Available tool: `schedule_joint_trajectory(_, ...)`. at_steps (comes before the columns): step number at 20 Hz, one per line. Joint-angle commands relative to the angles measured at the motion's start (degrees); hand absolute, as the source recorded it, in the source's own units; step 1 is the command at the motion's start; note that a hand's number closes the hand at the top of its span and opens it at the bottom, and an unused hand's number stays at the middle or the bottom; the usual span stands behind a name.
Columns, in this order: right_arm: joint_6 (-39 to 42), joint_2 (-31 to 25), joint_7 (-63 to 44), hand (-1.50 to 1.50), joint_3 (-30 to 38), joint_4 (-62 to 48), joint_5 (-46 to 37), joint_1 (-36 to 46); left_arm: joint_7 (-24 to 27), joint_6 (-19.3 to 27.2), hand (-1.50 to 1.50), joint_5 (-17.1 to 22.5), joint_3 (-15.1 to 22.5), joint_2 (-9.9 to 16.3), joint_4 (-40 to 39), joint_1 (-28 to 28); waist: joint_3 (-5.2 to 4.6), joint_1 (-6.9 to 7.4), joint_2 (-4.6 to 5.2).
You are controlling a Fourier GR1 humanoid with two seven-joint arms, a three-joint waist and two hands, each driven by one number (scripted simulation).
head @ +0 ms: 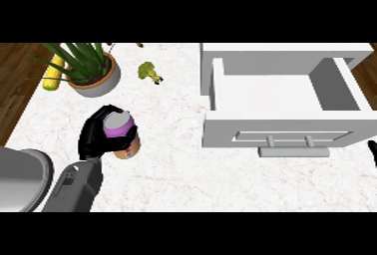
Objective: Pick up the can, place it into the drawer and close the drawer
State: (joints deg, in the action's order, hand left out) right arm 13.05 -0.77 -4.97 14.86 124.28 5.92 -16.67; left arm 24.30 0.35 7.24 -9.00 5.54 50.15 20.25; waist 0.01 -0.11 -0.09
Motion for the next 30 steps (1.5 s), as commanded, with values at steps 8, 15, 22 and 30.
schedule_joint_trajectory(8,0.3,-0.8,-3.4,-1.50,2.9,5.9,4.0,-2.9,-10.7,2.2,1.50,-0.2,4.6,-0.6,20.3,-6.6,0.00,-0.09,-0.04)
schedule_joint_trajectory(15,0.0,0.1,2.1,-1.50,1.9,-2.8,-0.8,0.5,-22.2,7.4,1.50,-4.1,10.0,-2.8,30.1,0.3,0.02,0.03,0.04)
schedule_joint_trajectory(22,-0.8,0.5,-0.8,-1.50,-0.1,2.8,0.0,-0.9,-32.7,11.5,1.50,-7.0,12.5,-5.3,30.6,11.3,0.01,-0.37,0.05)
schedule_joint_trajectory(30,-0.1,0.0,2.8,-1.50,0.8,-1.1,-0.1,-1.3,-37.3,20.0,1.50,-8.0,19.0,-5.5,24.9,24.3,0.02,-0.72,0.12)
